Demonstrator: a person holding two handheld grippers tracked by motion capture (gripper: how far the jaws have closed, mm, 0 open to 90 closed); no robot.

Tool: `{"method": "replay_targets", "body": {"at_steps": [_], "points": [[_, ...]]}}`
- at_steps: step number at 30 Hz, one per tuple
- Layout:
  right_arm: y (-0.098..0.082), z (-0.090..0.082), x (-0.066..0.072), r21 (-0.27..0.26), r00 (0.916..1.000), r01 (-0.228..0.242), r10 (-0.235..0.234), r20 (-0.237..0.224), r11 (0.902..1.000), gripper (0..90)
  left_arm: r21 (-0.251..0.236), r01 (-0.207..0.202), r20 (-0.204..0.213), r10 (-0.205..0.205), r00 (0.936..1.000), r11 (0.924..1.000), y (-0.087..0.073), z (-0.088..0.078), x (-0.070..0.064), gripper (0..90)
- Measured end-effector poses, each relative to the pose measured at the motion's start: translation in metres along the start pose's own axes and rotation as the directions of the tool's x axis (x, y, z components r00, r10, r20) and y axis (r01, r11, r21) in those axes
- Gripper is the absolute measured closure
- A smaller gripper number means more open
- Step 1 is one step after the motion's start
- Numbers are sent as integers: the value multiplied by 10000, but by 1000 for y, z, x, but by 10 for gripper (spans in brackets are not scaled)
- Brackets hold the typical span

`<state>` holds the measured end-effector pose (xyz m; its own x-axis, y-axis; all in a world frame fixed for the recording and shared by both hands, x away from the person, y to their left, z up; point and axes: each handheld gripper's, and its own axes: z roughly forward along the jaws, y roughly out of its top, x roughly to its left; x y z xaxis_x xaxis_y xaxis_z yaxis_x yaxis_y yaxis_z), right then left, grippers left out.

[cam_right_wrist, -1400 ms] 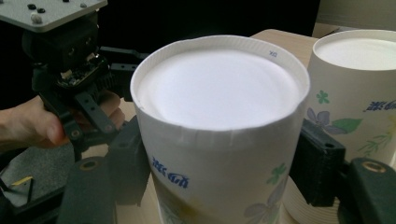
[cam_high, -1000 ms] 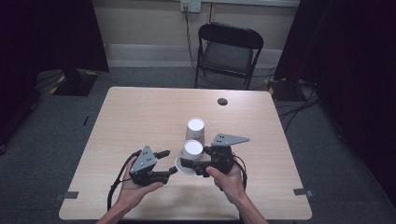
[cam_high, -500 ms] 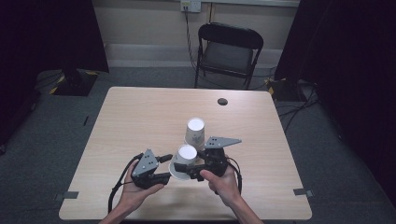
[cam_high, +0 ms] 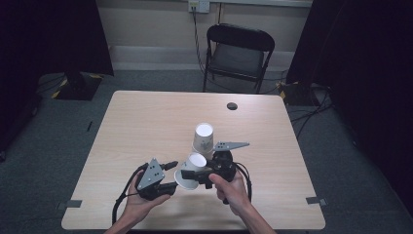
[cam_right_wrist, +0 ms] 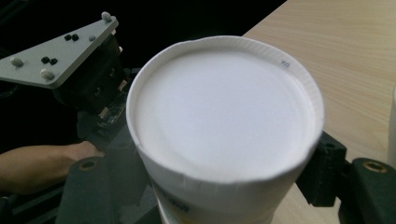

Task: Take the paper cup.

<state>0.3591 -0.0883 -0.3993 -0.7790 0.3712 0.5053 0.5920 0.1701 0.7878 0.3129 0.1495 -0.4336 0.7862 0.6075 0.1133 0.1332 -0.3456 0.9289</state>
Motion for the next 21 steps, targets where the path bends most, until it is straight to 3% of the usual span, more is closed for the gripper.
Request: {"method": "replay_targets", "body": {"at_steps": [7,12,21], "points": [[-1,1,-5,158,9972,-713,716,-215,9973,314,-31,-462,-39,461,9989,9989,3,-1,-11,491],[-1,0,-8,160,9912,-1251,1257,-414,9920,315,3,-753,-323,753,9966,9972,6,-2,-16,661],[-2,0,-8,65,9866,-1556,1557,-480,9878,295,25,-558,-577,558,9968,9984,6,-4,-12,801]]}}
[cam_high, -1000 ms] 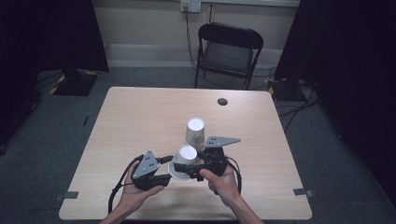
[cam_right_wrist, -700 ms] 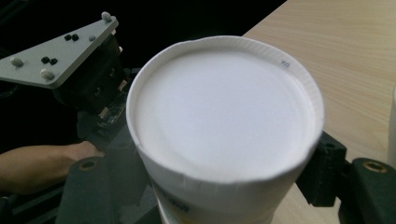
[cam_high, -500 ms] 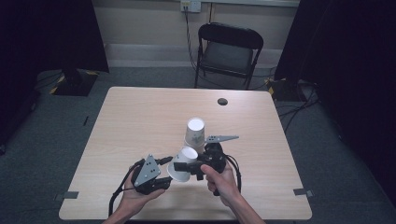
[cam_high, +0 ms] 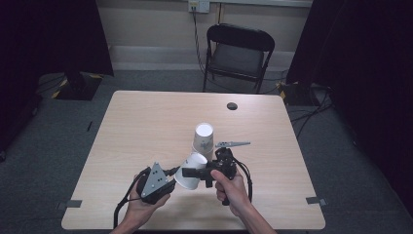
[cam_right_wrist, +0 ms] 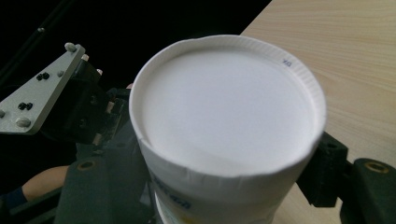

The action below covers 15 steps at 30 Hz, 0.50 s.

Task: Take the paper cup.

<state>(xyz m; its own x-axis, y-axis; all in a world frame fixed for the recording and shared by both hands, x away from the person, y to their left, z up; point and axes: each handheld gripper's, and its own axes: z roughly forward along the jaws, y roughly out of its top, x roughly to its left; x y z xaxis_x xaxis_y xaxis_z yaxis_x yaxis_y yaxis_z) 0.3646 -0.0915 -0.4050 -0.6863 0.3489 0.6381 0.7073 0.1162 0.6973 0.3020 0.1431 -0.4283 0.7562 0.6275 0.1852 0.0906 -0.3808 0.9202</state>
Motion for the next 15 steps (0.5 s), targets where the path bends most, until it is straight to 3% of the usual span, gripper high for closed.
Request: {"method": "replay_targets", "body": {"at_steps": [6,11,12,13,15], "points": [[-1,3,3,73,9999,144,-144,71,9999,276,-14,232,85,-232,9997,9997,0,-1,3,824],[-1,3,5,68,9989,446,-447,170,9990,201,-123,563,171,-561,9983,9983,0,-2,6,827],[-2,3,7,-58,9958,856,-854,330,9963,174,-142,740,172,-737,9971,9972,1,-3,9,828],[-2,3,7,-58,9958,856,-854,330,9963,174,-142,740,172,-737,9971,9972,1,-3,9,829],[-1,1,9,-177,9931,1095,-1087,430,9938,143,-196,1295,361,-1288,9910,9914,1,-5,15,830]]}}
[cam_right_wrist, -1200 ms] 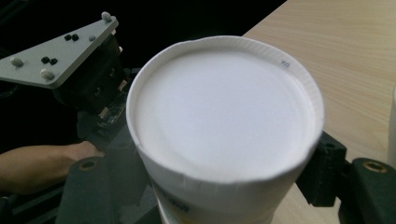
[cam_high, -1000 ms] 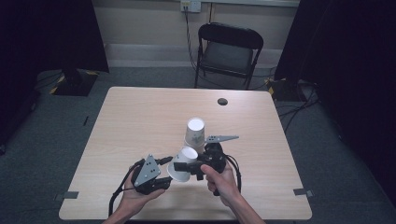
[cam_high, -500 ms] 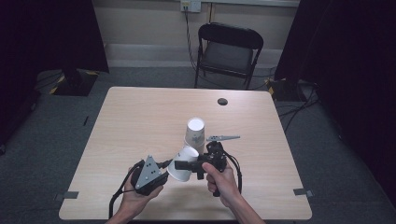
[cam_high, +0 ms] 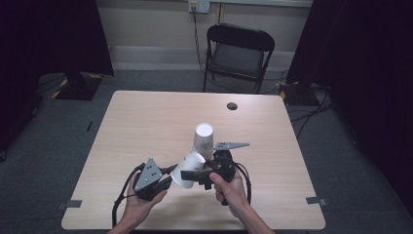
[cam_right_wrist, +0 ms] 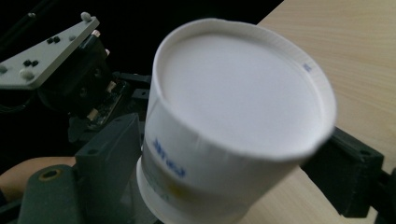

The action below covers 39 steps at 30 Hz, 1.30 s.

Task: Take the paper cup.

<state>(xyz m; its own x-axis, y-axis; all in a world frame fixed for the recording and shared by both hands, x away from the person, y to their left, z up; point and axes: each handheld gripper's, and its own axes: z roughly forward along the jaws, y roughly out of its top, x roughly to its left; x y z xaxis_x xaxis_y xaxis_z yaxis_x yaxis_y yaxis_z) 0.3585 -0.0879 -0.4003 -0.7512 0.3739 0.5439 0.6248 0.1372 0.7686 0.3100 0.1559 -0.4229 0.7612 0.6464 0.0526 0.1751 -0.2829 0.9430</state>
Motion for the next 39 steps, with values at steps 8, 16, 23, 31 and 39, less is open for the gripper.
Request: {"method": "replay_targets", "body": {"at_steps": [8,16,23,31,39], "points": [[5,-12,9,-323,9852,1525,-1493,839,9878,141,-9,619,129,-618,9980,9981,-1,-4,10,833],[7,-22,11,-151,9438,2832,-2759,1823,9589,142,603,1544,407,-1570,9868,9862,-5,-3,22,834],[9,-28,17,269,8902,4129,-4096,1996,9104,204,1439,1890,801,-2018,9761,9714,-11,5,27,837],[6,-20,31,783,8451,5050,-5108,1574,8596,302,2498,1522,1597,-1957,9676,9563,-14,17,22,837],[0,-9,34,1414,7995,5726,-5882,1216,8076,381,2935,1288,1944,-1911,9621,9472,-16,22,16,839]]}}
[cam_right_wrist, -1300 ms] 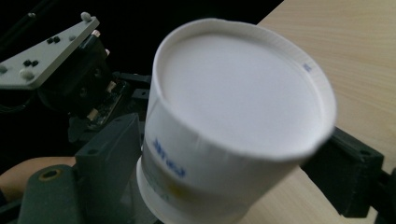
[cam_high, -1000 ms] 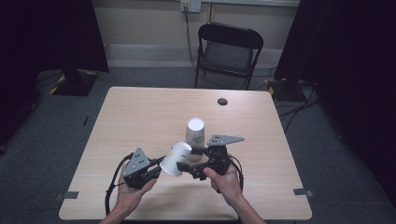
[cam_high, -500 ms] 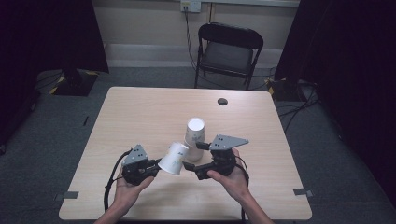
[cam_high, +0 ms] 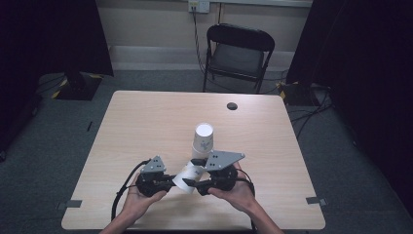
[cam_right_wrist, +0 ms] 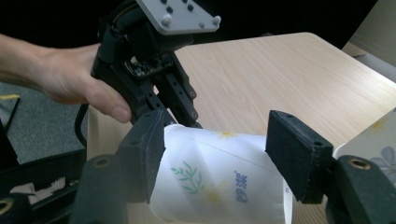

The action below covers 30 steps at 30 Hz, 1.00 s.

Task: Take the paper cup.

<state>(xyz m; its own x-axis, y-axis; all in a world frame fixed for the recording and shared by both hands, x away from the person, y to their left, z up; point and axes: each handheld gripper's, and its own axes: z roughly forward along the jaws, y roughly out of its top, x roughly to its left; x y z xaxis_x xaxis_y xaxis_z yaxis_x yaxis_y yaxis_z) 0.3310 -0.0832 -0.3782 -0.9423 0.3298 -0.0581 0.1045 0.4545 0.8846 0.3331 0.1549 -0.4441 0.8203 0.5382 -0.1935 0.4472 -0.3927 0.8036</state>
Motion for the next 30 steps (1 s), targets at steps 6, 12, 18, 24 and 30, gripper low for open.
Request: {"method": "replay_targets", "body": {"at_steps": [6,12,18,24,30], "points": [[-4,2,-2,248,9995,325,-326,43,9992,411,167,-36,112,34,9999,9999,0,2,0,842],[-5,0,-4,389,9983,560,-565,133,9977,440,79,72,241,-74,9997,9999,0,2,0,843],[-7,1,-5,650,9975,581,-605,357,9962,462,-246,115,151,-111,9998,9996,0,-3,3,849],[-10,4,-7,760,9986,448,-468,246,9961,464,-444,242,73,-239,9997,9987,0,-7,7,861],[-13,3,-8,868,9983,571,-575,23,9946,430,-532,323,152,-316,9994,9981,0,-10,8,866]]}}
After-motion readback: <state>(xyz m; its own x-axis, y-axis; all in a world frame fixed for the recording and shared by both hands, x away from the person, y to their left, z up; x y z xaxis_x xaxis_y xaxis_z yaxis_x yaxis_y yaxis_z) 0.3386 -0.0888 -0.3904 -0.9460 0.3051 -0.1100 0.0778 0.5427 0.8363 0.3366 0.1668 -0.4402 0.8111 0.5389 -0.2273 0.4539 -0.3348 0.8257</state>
